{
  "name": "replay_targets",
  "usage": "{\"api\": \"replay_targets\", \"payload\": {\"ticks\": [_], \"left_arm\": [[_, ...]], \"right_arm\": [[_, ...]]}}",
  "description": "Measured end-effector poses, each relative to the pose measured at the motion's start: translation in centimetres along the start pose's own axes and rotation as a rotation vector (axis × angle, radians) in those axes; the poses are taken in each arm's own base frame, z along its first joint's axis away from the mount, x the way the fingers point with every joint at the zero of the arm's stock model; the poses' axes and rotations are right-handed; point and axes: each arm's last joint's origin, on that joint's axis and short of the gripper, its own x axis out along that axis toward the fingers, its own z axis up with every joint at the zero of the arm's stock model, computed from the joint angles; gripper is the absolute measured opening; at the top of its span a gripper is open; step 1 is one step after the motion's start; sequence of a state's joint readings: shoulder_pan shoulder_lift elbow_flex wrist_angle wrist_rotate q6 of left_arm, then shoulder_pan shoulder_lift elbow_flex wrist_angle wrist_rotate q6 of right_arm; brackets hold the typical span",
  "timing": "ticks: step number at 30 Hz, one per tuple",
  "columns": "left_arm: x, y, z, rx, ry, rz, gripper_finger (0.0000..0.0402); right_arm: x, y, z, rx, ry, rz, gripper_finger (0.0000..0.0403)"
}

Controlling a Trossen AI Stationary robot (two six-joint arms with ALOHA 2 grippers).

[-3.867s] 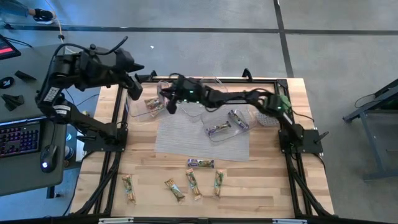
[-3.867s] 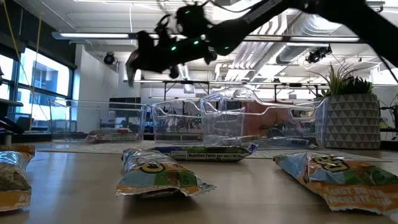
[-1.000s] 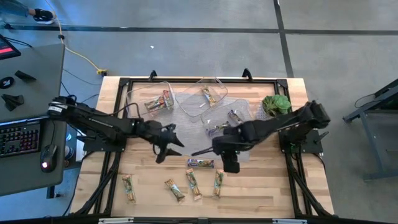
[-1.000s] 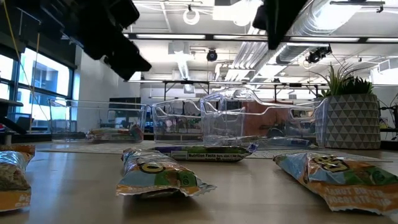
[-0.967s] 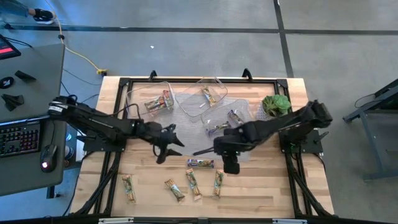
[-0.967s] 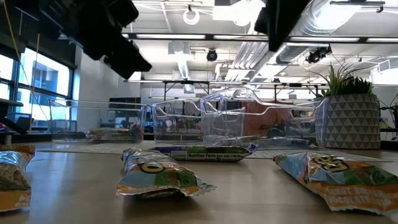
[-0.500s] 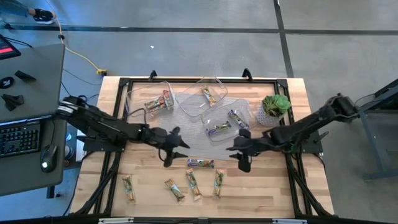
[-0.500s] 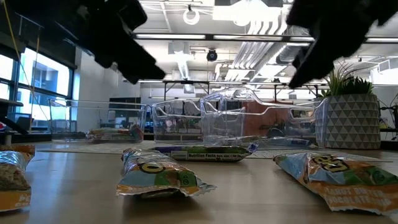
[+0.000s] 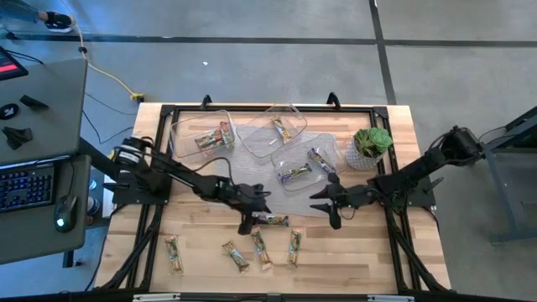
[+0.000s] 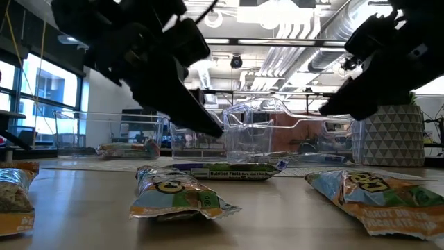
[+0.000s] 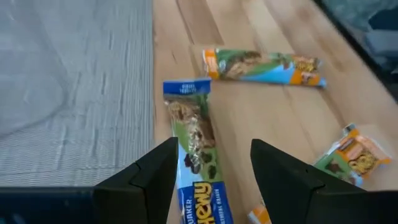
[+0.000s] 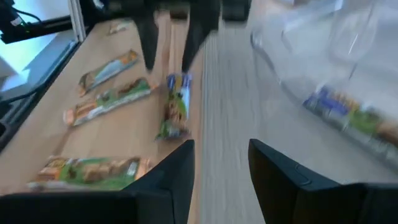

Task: Pick and place Granola Bars by type
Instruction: Put the blue granola bar into the right transparent bin

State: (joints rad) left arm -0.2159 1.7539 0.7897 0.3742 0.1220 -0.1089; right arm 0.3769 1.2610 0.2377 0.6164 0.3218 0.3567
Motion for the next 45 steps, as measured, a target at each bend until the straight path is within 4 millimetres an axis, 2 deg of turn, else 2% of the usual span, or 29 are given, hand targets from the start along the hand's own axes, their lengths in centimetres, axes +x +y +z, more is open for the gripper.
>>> {"api": "replay_targets", "payload": {"ticks": [8, 18, 21, 30, 34, 38, 41, 45], "left_arm": [[2.4, -0.6, -1.1, 0.010, 0.107, 0.081, 0.0197], [3.2, -0.4, -2.1, -0.108, 0.125, 0.161, 0.0195], [3.2, -0.4, -2.1, -0.108, 0.124, 0.169, 0.0179], [3.2, -0.3, -1.8, -0.110, 0.114, 0.194, 0.0093], [3.4, -0.4, -0.2, -0.111, 0.094, 0.190, 0.0081], [2.9, -0.9, 3.9, -0.015, 0.058, 0.199, 0.0079], [2.3, -1.1, 6.9, 0.093, 0.111, 0.324, 0.0079], [0.3, -0.9, 11.7, 0.185, 0.159, 0.646, 0.0078]], "right_arm": [[-0.2, 0.4, 0.3, -0.142, -0.084, -0.069, 0.0133], [-0.2, 0.5, 0.2, -0.155, -0.070, -0.051, 0.0133], [-0.2, 0.4, 0.2, -0.188, -0.069, -0.056, 0.0133], [-0.2, 0.4, 0.2, -0.251, -0.066, -0.059, 0.0133], [-0.2, 0.5, 0.2, -0.254, -0.062, -0.043, 0.0133], [-0.2, 0.6, 0.1, -0.250, -0.052, -0.005, 0.0133], [-0.2, 0.7, 0.0, -0.233, -0.034, 0.017, 0.0133], [-0.3, 0.9, -0.4, -0.243, 0.001, 0.039, 0.0133]]}}
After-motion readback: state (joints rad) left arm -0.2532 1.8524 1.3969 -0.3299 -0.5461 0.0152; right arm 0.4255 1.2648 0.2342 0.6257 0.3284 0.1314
